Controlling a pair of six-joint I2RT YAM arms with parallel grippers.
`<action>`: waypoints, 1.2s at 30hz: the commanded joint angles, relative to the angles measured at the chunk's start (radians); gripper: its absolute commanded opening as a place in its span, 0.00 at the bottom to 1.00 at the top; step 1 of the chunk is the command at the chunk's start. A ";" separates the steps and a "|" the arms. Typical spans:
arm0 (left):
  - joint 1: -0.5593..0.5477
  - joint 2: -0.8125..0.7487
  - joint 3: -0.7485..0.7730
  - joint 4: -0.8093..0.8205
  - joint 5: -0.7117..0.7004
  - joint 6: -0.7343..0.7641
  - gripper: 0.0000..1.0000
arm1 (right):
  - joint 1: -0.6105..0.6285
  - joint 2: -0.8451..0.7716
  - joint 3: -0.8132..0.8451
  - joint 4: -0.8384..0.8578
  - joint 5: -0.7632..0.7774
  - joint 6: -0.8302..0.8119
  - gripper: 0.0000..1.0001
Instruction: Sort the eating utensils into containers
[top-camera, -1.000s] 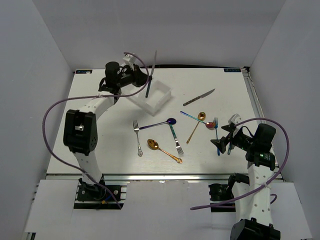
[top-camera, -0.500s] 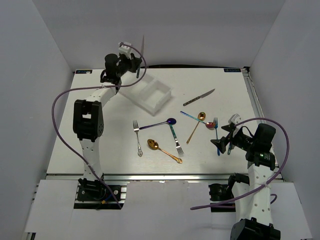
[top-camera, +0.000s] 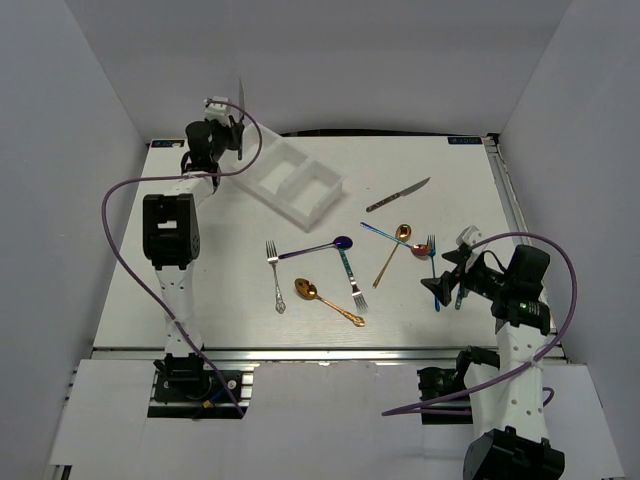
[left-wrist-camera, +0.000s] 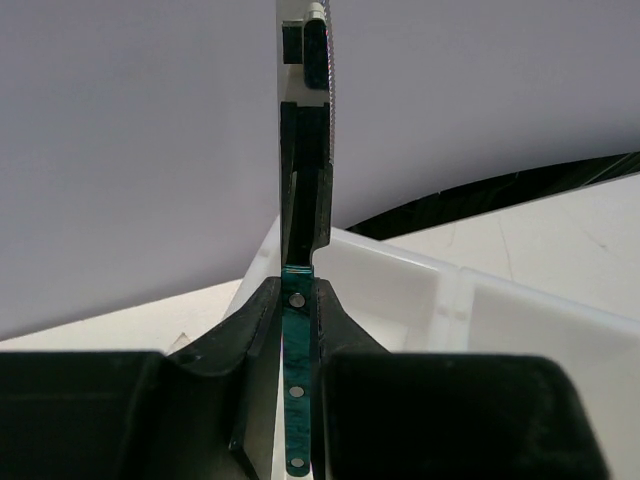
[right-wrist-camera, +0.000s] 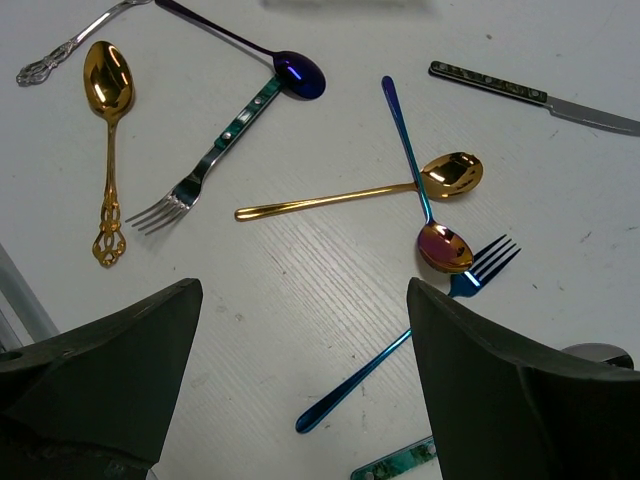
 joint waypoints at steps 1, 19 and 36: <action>-0.004 0.005 0.043 0.059 0.000 -0.006 0.00 | 0.006 0.007 -0.009 0.040 -0.013 0.002 0.89; -0.004 -0.139 -0.138 0.076 -0.020 -0.089 0.95 | 0.006 0.024 -0.013 0.054 -0.010 0.013 0.89; -0.207 -0.692 -0.309 -0.673 -0.096 -0.383 0.98 | 0.054 0.201 0.227 -0.022 0.255 0.160 0.89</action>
